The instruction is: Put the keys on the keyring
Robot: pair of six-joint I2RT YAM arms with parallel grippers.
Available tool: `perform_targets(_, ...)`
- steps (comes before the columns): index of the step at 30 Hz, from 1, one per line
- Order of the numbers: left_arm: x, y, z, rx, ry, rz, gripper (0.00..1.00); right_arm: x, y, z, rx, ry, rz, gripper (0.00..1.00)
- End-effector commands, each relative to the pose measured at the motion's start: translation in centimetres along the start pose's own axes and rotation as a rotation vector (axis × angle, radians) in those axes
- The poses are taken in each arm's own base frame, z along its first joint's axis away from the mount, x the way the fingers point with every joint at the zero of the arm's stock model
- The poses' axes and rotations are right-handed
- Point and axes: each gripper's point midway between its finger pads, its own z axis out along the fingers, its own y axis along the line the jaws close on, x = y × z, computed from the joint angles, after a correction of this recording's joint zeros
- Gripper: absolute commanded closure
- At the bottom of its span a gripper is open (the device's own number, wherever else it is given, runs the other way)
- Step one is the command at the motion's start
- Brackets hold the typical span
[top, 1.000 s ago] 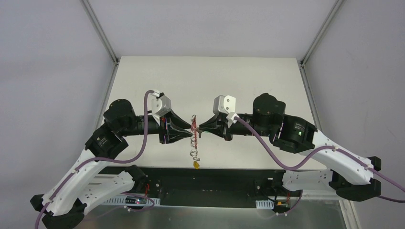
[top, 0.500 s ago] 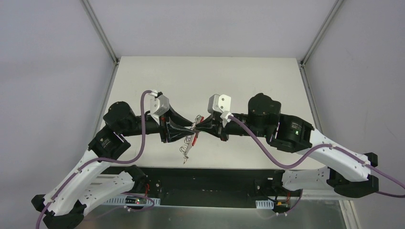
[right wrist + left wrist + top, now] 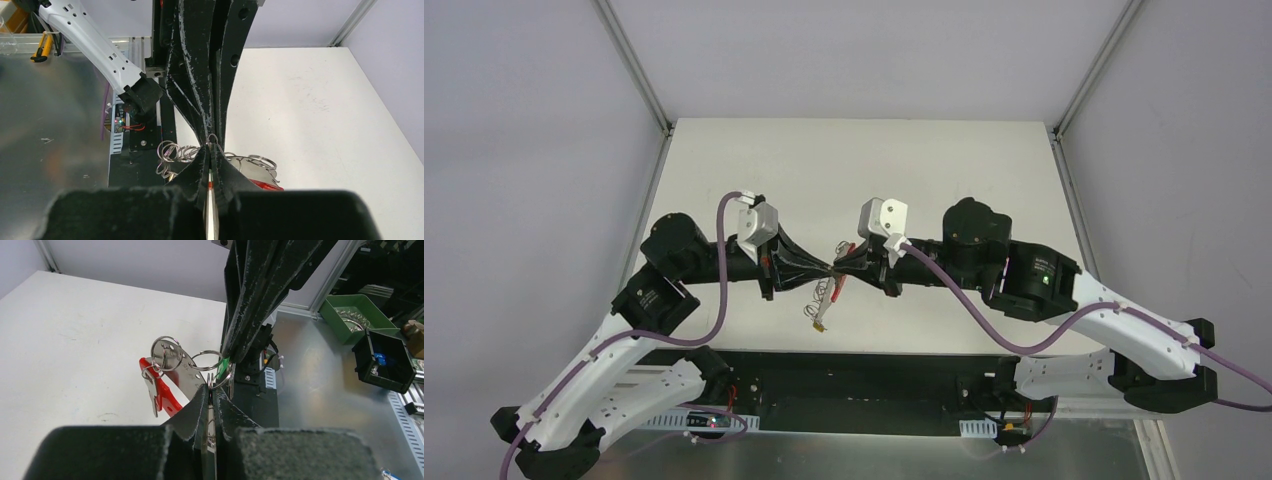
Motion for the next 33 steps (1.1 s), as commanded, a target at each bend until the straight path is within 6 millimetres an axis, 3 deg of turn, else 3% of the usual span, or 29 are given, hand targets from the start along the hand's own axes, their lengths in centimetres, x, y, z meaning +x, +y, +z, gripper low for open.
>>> perform_targets(1,-0.8,-1.3,-0.1,0.066,-0.033,0.042,1.0,-3.9,-1.0,-1.5,0.061,-0.122,0.006,1.0)
perform_targets(6,-1.4,-1.8,-0.7,0.065,-0.054,0.071,1.0,-3.2,-1.5,-2.2,0.103,-0.112,0.029,1.0)
perform_targets(14,-2.9,-2.2,-1.2,0.054,-0.083,0.104,1.0,-0.4,-0.3,-3.0,0.078,-0.094,0.094,1.0)
perform_targets(25,-3.8,-1.9,-1.0,0.036,-0.107,0.119,1.0,2.5,1.1,-2.1,0.023,-0.031,0.133,1.0)
perform_targets(29,-3.9,-2.0,-1.1,0.038,-0.11,0.121,1.0,1.9,0.2,-2.7,0.065,-0.05,0.095,0.73)
perform_targets(33,-4.0,-2.2,-1.3,0.039,-0.114,0.121,1.0,1.2,0.2,-3.2,0.054,-0.056,0.037,0.64)
